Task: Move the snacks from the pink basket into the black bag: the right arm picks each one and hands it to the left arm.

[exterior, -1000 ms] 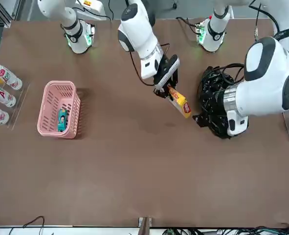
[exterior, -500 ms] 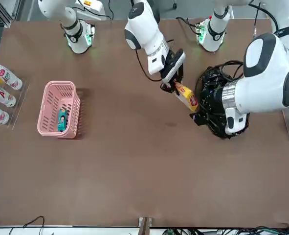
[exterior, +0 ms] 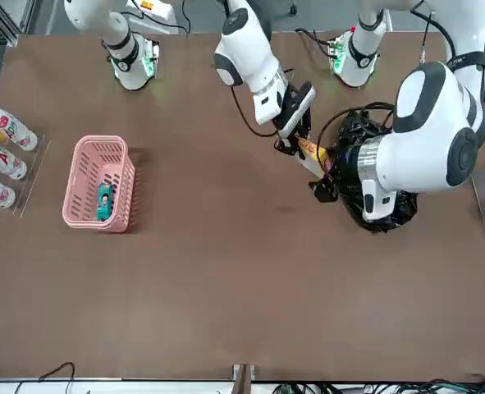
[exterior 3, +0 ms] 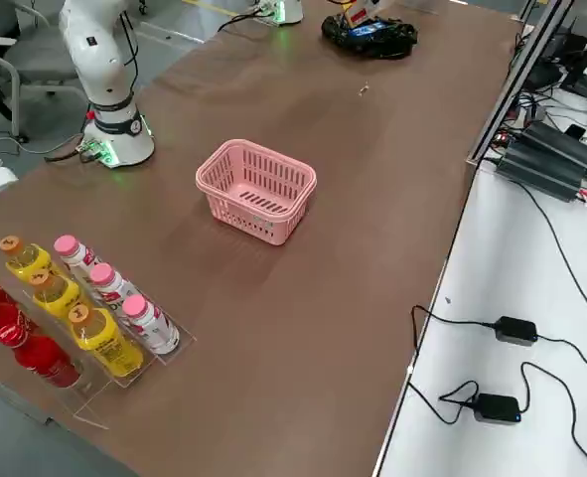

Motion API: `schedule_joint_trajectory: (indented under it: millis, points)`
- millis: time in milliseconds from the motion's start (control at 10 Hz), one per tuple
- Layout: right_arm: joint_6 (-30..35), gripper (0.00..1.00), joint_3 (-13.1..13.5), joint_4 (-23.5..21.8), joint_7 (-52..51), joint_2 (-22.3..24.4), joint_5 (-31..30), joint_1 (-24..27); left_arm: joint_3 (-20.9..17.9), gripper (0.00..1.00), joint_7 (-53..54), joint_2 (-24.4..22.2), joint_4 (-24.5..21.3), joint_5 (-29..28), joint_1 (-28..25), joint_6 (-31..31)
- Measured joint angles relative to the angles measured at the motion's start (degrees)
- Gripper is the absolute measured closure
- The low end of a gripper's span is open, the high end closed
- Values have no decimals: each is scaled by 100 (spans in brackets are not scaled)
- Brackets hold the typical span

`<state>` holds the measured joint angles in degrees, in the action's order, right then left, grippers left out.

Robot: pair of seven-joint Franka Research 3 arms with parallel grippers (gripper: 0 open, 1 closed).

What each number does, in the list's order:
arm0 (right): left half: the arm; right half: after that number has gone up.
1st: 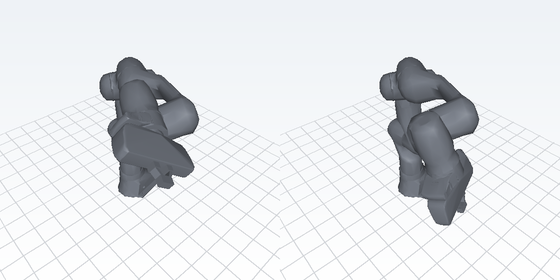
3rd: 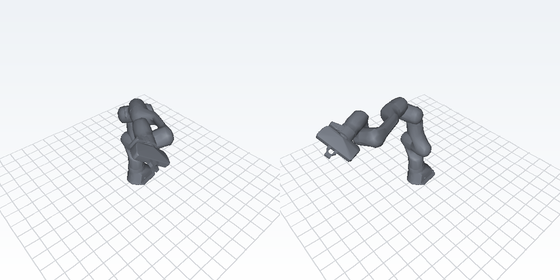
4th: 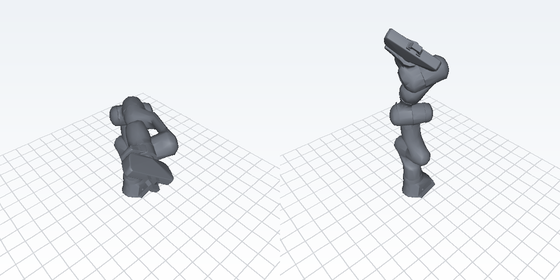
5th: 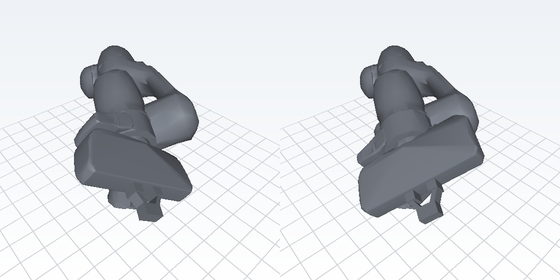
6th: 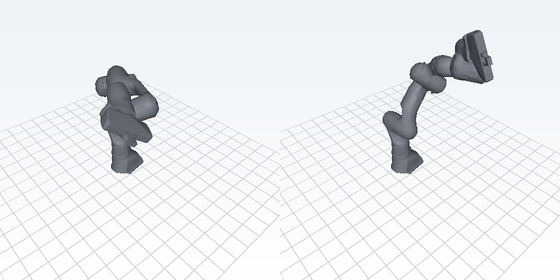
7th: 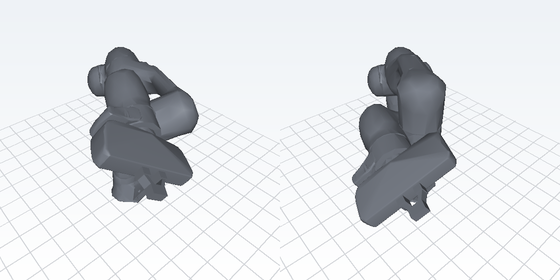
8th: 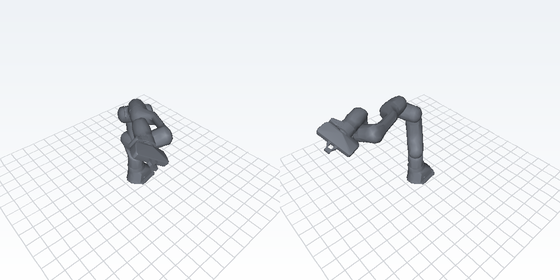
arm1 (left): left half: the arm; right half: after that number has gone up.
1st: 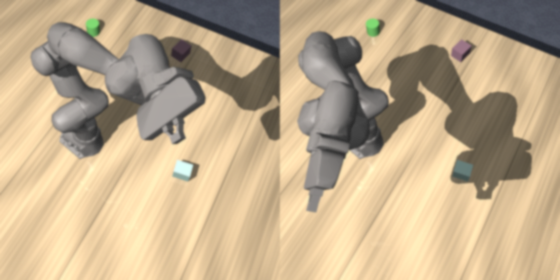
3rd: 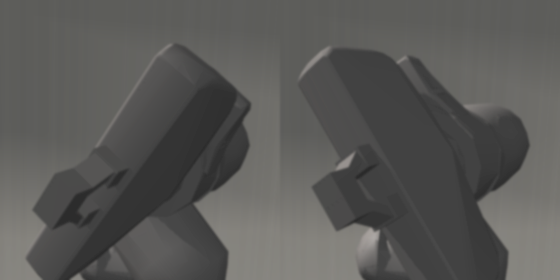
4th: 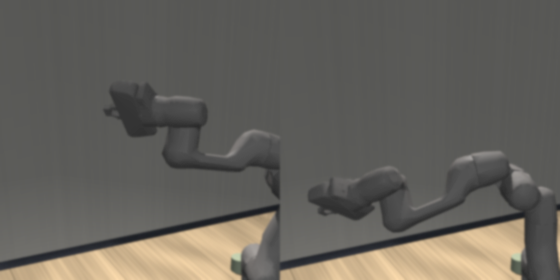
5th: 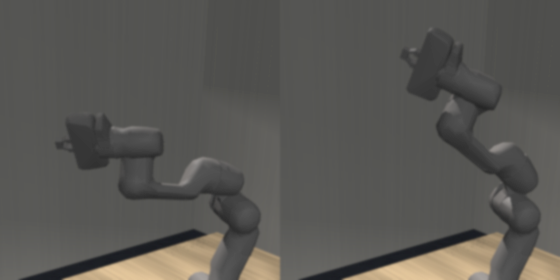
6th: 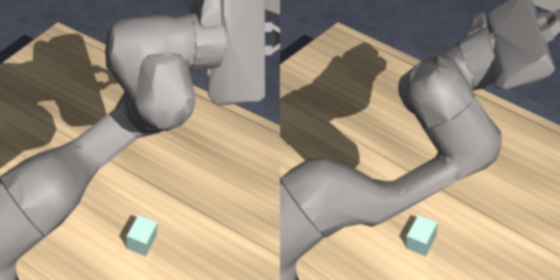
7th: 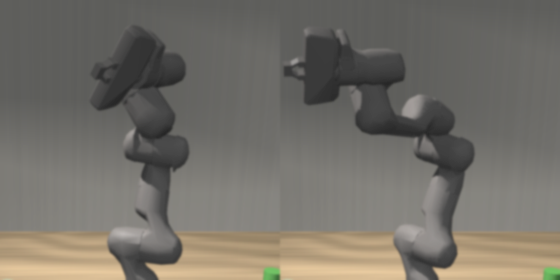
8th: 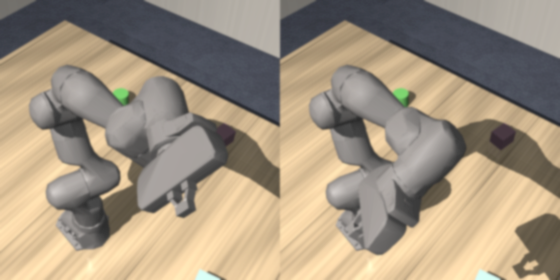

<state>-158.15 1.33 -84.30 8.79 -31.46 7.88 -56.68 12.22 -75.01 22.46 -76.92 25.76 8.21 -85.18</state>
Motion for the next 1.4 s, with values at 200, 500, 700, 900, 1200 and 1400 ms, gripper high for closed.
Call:
schedule_joint_trajectory:
  millis: [200, 500, 700, 900, 1200, 1400]
  points:
    - [0, 73, 0, 34, 0, -10, -4, -24, 1, 26, 1, 0, 1, -38, -3, 230]
    - [6, 73, 12, 54, 0, -32, -6, -27, 1, 55, 56, 0, 3, -133, -5, 323]
    - [2, 73, 15, 59, -2, -41, -9, -28, 0, 70, 89, 0, 8, -140, -13, 355]
    - [2, 73, 15, 65, -2, -41, -9, -28, 0, 70, 95, 0, 17, -140, -15, 364]
    - [-3, 66, 10, 84, -1, -41, -9, -28, 0, 70, 161, 0, 28, -143, -21, 374]
    - [-16, 46, 1, 132, 0, -41, -9, -32, -7, 70, 373, 0, 29, -161, -48, 396]
